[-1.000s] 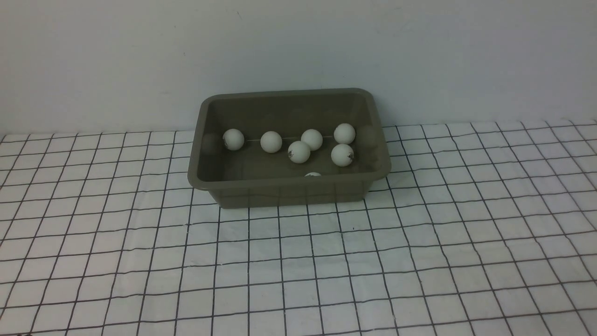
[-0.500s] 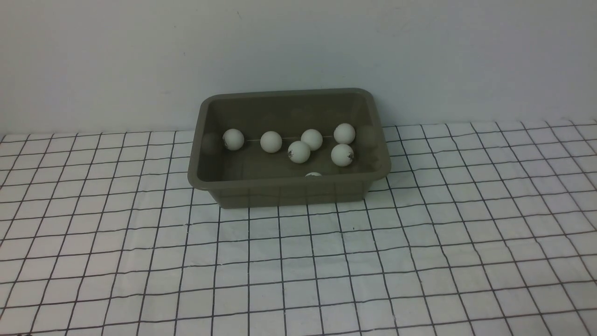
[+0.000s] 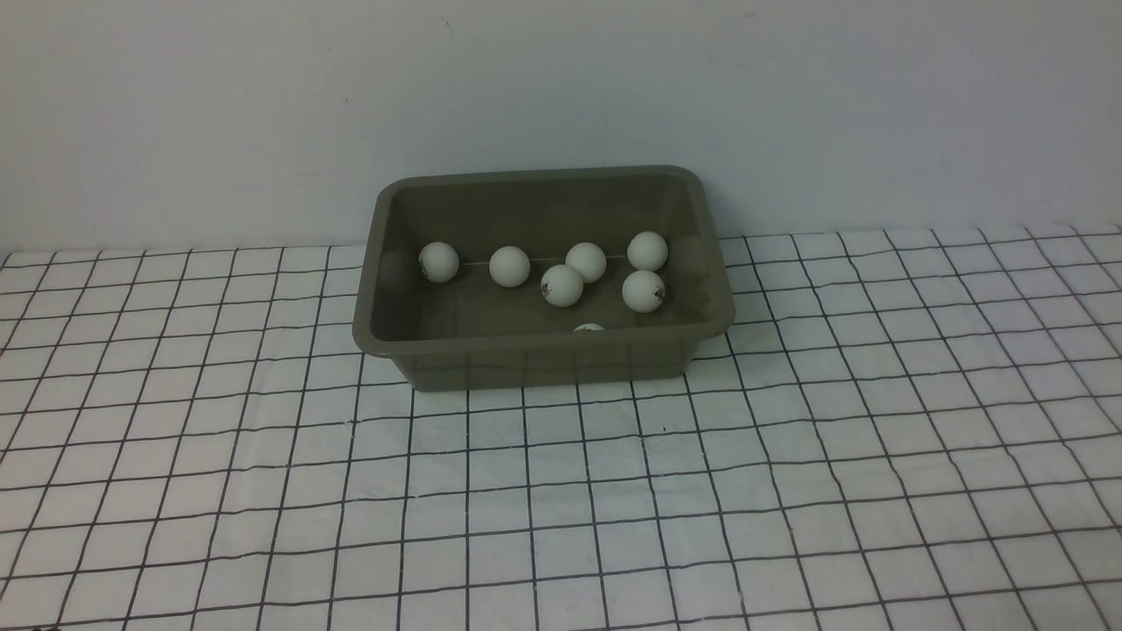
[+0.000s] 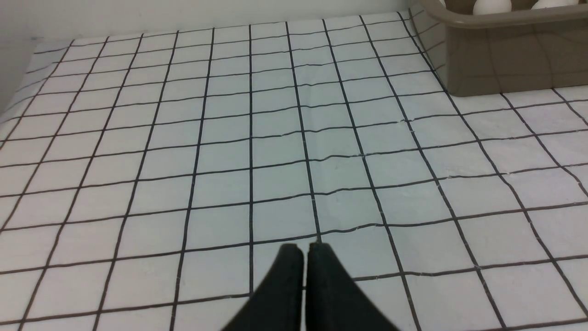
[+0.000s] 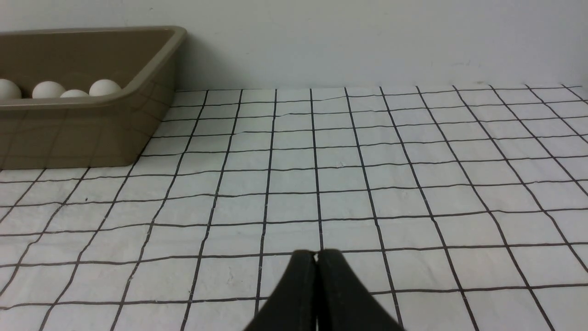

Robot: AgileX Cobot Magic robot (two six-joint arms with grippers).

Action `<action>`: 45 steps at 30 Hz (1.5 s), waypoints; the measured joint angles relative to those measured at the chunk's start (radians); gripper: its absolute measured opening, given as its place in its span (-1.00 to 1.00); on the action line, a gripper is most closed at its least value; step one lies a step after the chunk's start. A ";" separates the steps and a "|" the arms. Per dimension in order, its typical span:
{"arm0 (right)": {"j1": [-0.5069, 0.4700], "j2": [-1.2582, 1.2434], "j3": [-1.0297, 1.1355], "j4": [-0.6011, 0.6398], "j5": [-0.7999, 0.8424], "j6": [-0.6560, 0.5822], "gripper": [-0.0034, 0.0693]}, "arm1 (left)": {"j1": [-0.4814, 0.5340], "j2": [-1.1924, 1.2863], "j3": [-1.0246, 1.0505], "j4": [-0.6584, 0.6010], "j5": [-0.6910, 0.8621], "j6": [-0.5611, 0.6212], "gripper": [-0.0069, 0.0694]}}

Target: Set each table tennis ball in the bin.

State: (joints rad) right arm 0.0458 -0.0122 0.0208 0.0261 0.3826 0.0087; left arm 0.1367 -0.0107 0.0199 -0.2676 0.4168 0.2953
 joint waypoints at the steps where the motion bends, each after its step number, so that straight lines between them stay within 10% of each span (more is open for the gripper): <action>1: 0.000 0.000 0.000 0.000 0.000 0.000 -0.95 | 0.000 0.000 0.000 0.000 0.000 0.000 -0.83; 45: 0.000 0.000 0.000 0.000 0.000 0.000 -0.95 | -0.017 0.000 0.000 0.000 0.000 0.000 -0.83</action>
